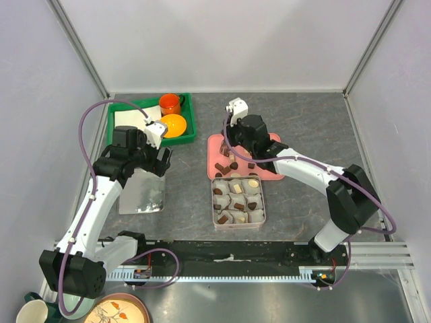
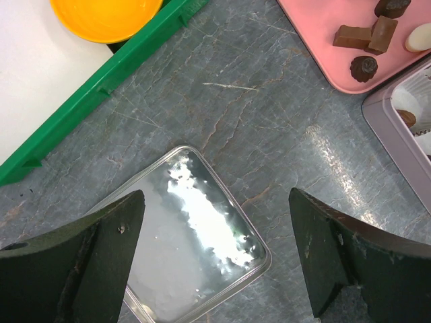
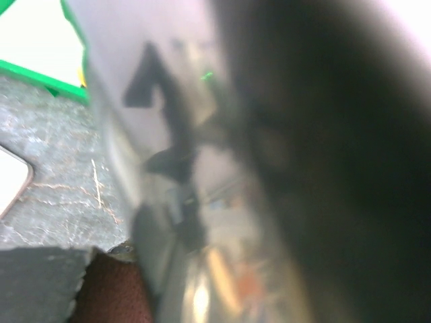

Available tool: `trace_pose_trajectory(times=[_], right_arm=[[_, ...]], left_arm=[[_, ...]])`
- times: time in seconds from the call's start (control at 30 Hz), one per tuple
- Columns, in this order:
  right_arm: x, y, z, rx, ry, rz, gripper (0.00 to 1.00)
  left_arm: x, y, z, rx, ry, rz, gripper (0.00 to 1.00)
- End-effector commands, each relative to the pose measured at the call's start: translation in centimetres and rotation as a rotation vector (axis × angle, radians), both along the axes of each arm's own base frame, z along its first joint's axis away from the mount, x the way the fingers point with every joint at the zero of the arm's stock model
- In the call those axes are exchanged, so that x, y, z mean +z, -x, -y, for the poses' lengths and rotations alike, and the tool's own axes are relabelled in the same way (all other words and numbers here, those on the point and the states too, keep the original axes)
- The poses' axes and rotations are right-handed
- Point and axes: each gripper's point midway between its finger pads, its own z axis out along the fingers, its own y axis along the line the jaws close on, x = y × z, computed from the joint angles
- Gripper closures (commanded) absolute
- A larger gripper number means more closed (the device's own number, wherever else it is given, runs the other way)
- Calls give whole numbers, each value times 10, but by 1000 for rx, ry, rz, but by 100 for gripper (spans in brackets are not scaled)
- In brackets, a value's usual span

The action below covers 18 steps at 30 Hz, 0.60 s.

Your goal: Pack the chocolate

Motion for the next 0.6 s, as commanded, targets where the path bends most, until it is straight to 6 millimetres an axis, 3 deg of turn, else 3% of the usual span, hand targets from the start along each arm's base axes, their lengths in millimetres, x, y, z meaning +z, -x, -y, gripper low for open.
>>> trace_pose_trajectory(times=[0.0,0.1,0.17,0.2,0.27,0.3,0.37,0.4,0.47,0.5,0.57], right_arm=[[82,-1,0,13,-98,157,77],[105,13,4,46,-115,184,77],[104,26,8,78,-107,160,76],[116,36,14,86,-122,174,77],[102,52,22,103,-90,116,77],[112,63,31,103,-100,125,77],[88,82,44,99,-60,43,78],[96,94,55,92,-79,46,78],[75,113,69,81,-52,-26,79],[82,125,77,75,-82,-29,78],[73,145,90,72,-71,-80,78]], left_arm=[[10,-3,-1,-4,2,45,5],[10,-3,-1,-3,-2,48,5],[10,-2,-1,-2,-1,46,5],[9,-2,-1,-3,-1,43,5],[8,-2,0,-5,4,40,5],[9,-2,0,-5,5,41,5],[8,-1,0,-6,7,37,5],[8,-2,0,-4,7,38,5],[8,-2,0,-4,9,38,5],[8,-1,0,-5,8,37,5],[7,-1,1,-5,13,30,5]])
